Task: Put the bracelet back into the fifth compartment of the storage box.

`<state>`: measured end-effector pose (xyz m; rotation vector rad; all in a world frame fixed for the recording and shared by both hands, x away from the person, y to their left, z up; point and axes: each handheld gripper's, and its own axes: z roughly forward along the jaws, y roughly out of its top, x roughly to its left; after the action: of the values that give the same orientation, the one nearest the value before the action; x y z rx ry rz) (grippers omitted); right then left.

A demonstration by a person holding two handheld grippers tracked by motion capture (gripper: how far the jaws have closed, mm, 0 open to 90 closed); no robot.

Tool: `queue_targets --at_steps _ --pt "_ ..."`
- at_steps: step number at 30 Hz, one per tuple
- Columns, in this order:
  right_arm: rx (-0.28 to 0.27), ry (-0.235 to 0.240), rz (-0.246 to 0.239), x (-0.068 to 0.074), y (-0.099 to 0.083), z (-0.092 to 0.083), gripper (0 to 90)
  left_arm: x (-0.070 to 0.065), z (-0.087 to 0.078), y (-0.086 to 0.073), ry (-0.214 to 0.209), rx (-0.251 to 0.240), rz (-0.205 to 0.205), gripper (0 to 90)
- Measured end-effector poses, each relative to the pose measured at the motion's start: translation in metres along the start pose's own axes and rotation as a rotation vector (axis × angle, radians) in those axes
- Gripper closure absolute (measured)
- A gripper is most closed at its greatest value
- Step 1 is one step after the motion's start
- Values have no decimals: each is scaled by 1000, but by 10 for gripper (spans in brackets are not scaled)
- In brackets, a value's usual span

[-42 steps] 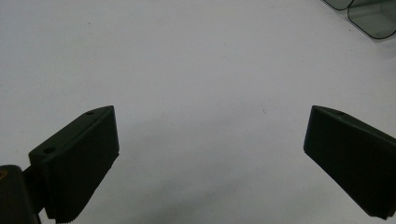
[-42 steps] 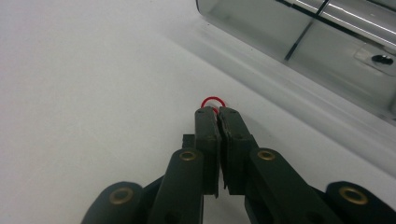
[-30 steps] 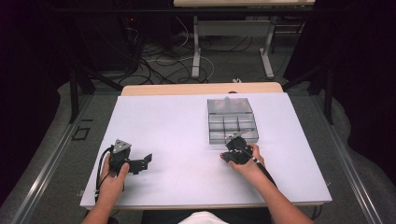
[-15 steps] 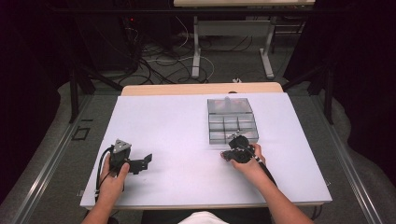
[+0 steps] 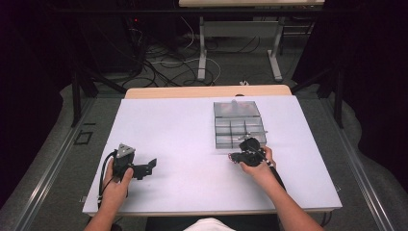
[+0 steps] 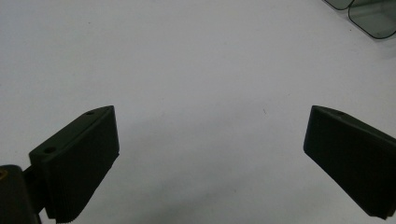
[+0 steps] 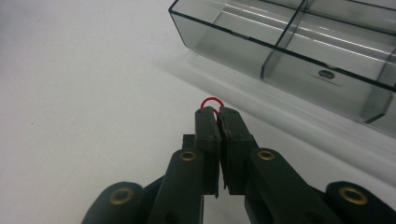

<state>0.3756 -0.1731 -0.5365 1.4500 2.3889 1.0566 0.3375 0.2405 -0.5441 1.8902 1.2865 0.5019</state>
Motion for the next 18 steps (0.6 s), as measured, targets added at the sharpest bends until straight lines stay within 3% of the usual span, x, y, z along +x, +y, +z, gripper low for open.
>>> queue_targets --at_steps 18 --pt "-84 3 53 -5 3 -13 876 0 0 0 1 -1 2 34"
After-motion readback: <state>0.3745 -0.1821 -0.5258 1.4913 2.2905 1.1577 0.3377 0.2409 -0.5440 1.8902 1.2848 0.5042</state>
